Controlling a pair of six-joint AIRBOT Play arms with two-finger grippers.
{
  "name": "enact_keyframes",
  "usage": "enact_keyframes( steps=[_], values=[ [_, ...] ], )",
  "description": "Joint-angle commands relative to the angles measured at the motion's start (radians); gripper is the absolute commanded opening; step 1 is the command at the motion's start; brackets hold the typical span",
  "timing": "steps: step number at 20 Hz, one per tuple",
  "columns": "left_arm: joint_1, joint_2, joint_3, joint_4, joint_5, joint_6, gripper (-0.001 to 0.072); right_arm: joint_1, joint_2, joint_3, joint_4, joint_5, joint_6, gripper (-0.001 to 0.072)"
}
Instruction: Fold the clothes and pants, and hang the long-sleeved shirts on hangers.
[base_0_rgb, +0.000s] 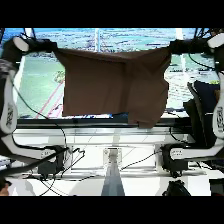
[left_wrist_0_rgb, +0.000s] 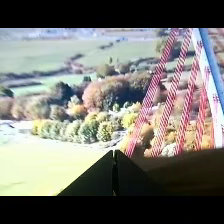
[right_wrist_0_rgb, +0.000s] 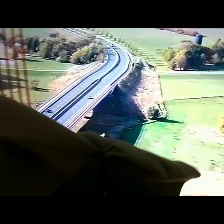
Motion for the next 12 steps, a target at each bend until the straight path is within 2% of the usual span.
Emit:
enact_keyframes(
  steps=[1, 5, 8, 12],
  values=[
    [-0.020, -0.151, 0.001, -0.105, 0.063, 0.000, 0.0010, 0.000, -0.161, -0.001, 0.021, -0.077, 0.000, 0.0011],
    [-0.029, -0.215, 0.001, -0.101, -0.101, 0.000, 0.0010, -0.001, -0.213, -0.002, -0.063, 0.068, 0.018, 0.0011],
    [-0.021, -0.201, 0.001, -0.035, -0.224, 0.000, 0.0008, -0.003, -0.211, 0.000, -0.229, 0.206, 0.117, 0.0011],
    [0.012, -0.117, 0.002, 0.038, -0.296, 0.000, 0.0009, -0.003, -0.200, 0.000, -0.355, 0.398, 0.088, 0.0010]
  ],
)
